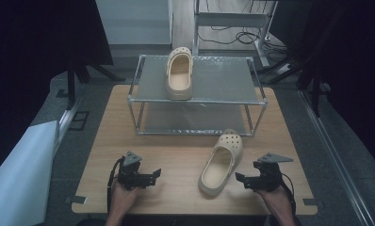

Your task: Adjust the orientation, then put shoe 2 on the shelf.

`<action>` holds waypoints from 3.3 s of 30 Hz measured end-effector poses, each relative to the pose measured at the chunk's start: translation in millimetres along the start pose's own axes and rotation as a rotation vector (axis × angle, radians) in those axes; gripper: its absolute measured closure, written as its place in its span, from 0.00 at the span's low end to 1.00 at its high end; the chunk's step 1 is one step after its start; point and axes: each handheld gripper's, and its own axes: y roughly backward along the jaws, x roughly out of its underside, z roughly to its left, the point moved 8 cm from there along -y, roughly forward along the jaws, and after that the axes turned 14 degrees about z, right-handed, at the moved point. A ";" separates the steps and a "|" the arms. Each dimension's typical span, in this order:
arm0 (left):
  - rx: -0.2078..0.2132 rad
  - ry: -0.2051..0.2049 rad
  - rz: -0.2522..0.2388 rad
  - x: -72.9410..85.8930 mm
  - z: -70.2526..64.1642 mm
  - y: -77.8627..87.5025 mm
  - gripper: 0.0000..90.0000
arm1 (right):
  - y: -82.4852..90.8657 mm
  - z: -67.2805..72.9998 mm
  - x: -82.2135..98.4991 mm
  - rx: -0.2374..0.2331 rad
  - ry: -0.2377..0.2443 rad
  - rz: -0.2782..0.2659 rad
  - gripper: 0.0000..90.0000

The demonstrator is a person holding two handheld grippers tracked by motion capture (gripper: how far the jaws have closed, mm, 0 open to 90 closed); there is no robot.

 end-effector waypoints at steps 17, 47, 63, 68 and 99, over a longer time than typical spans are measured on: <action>-0.002 -0.029 0.021 0.6 -5.1 -4.6 0.01 | -33.4 16.7 -23.5 0.087 -0.020 0.054 0.01; -0.003 -0.039 0.035 0.3 -7.8 -9.7 0.01 | 11.9 -90.0 6.4 0.212 -0.177 0.008 0.14; -0.004 -0.045 0.039 0.0 -8.5 -11.1 0.01 | -1.3 -75.8 -16.3 0.062 -0.166 0.037 0.27; -0.003 -0.042 0.041 0.2 -7.9 -11.5 0.01 | -10.1 -74.3 -25.3 0.030 -0.114 0.052 0.49; 0.010 -0.045 0.054 1.5 -9.2 -14.7 0.01 | 1.1 -79.9 -27.5 -0.160 -0.331 0.037 0.83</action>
